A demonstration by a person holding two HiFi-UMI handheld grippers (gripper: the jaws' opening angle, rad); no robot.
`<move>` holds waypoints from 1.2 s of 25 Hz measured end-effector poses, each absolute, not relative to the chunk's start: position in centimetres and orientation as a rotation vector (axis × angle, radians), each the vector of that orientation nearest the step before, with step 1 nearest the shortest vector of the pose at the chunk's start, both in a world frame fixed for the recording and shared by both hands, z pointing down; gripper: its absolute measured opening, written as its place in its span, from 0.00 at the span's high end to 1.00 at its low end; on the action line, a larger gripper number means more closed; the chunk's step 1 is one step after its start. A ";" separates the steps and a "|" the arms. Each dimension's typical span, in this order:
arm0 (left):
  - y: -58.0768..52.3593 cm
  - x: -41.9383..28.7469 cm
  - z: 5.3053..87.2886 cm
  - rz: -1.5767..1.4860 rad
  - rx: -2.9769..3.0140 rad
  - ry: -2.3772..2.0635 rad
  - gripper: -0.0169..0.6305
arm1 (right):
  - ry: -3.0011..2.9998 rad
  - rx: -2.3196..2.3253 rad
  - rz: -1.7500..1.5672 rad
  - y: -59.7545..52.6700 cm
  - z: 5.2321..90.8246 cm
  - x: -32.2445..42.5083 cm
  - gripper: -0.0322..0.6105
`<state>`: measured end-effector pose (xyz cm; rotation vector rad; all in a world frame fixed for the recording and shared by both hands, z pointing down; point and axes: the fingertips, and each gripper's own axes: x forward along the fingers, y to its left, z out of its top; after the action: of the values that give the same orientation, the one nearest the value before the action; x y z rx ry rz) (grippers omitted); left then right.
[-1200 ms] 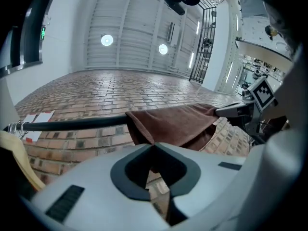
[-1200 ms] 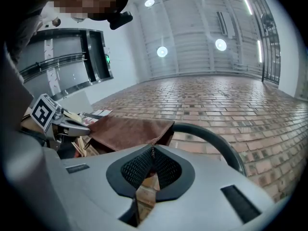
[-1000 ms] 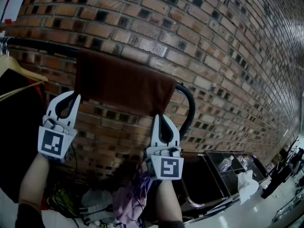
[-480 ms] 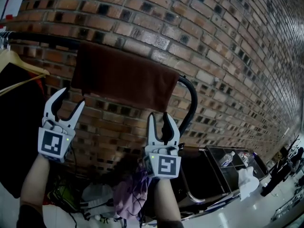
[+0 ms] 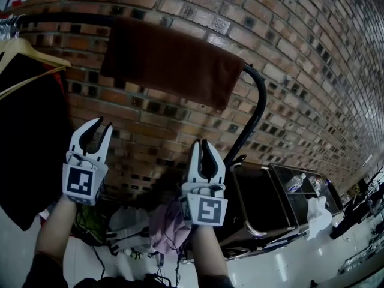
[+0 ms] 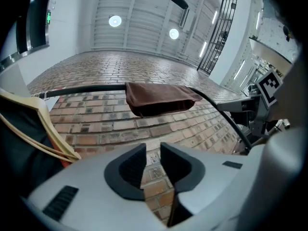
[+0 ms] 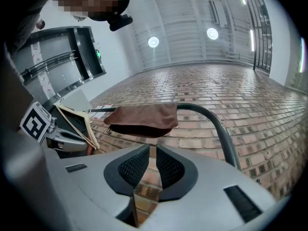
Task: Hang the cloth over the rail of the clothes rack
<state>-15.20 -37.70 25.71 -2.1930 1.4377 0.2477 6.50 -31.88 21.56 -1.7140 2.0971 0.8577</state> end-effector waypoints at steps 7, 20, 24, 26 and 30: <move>-35.8 -14.5 30.2 0.248 -2.279 1.450 0.94 | 2.158 -1.729 0.801 -30.7 26.3 3.4 0.90; -33.1 -13.8 36.8 0.187 -2.498 1.434 0.96 | 2.291 -1.704 0.614 -29.7 33.2 -1.8 0.90; -32.7 -13.1 38.9 0.147 -2.537 1.428 0.96 | 2.354 -1.723 0.586 -29.9 35.3 -2.5 0.90; -32.6 -12.7 39.9 0.135 -2.557 1.427 0.96 | 2.379 -1.733 0.556 -30.1 36.5 -2.6 0.90; -32.5 -12.5 41.5 0.113 -2.591 1.433 0.96 | 2.422 -1.730 0.513 -30.1 37.8 -3.1 0.90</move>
<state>-12.53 -32.52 41.45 -2.5909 1.4335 0.1132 -3.06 -30.14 37.85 -1.7304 2.4216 0.5133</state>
